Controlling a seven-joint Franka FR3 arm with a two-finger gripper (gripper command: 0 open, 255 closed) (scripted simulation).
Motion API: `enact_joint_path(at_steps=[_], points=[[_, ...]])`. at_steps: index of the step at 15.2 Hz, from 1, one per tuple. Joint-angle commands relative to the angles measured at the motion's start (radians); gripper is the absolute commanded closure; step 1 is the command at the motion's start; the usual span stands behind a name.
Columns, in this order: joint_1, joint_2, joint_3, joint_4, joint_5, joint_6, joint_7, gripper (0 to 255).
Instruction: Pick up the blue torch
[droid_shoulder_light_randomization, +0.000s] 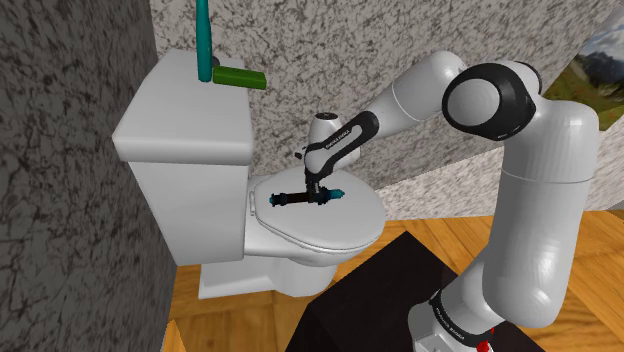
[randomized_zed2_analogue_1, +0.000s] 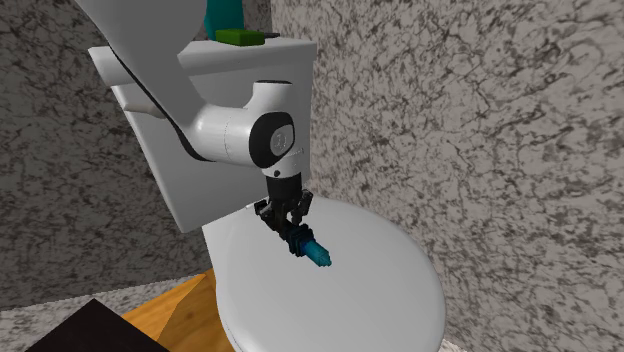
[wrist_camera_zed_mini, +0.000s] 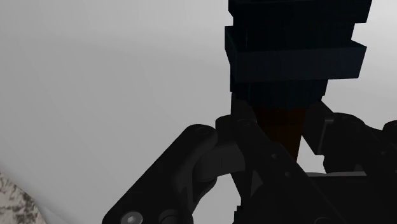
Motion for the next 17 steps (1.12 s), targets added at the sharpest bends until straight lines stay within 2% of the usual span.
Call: enact_joint_path(at_steps=[1, 4, 17], points=[[0.000, 0.001, 0.000, 0.000, 0.000, 0.000, 0.000, 255], [-0.001, 0.001, 0.000, 0.002, 0.000, -0.001, -0.001, 255], [0.007, -0.146, -0.009, -0.006, -0.012, -0.140, 0.000, 255]])
